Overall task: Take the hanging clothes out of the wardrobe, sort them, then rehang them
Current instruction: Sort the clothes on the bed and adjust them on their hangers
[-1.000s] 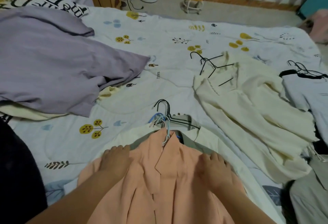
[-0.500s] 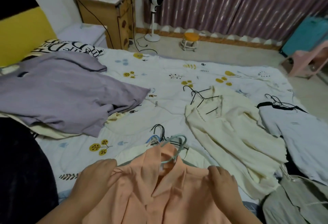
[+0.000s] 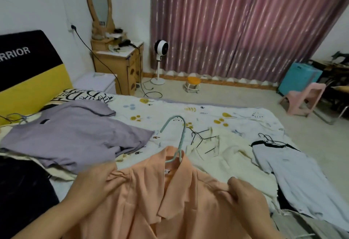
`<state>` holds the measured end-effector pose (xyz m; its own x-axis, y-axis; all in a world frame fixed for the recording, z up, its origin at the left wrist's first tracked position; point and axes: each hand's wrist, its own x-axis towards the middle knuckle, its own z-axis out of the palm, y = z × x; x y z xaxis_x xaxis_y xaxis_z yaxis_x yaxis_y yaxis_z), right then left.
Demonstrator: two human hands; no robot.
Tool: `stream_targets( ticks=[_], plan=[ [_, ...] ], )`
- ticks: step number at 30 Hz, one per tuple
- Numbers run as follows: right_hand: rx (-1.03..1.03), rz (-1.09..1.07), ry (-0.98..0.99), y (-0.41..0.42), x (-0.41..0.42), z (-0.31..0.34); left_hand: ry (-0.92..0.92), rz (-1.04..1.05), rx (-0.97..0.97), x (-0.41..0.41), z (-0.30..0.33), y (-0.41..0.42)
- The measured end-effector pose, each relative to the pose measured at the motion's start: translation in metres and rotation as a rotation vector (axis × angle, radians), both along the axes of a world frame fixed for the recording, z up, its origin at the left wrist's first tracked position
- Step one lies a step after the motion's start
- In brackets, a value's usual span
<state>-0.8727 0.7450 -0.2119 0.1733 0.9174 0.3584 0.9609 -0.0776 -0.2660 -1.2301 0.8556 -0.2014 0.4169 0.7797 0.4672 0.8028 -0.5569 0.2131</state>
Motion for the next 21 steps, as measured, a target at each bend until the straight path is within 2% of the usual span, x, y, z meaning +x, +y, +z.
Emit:
stream_targets(
  ticks=[4,8,10,16,21],
  plan=[
    [0.298,0.017,-0.027,0.001,0.001,0.048,0.000,-0.061,0.112,0.004,0.058,0.005],
    [0.477,0.017,-0.010,0.005,0.007,0.102,-0.043,-0.087,0.140,0.000,0.117,0.015],
    [0.520,0.019,0.011,0.008,0.012,0.124,-0.060,-0.100,0.116,0.000,0.144,0.022],
    [0.606,-0.014,0.026,0.030,0.018,0.183,-0.088,-0.128,0.285,0.015,0.208,0.024],
    [0.628,-0.089,0.032,0.057,0.024,0.231,-0.141,-0.063,0.354,0.028,0.250,0.048]
  ],
)
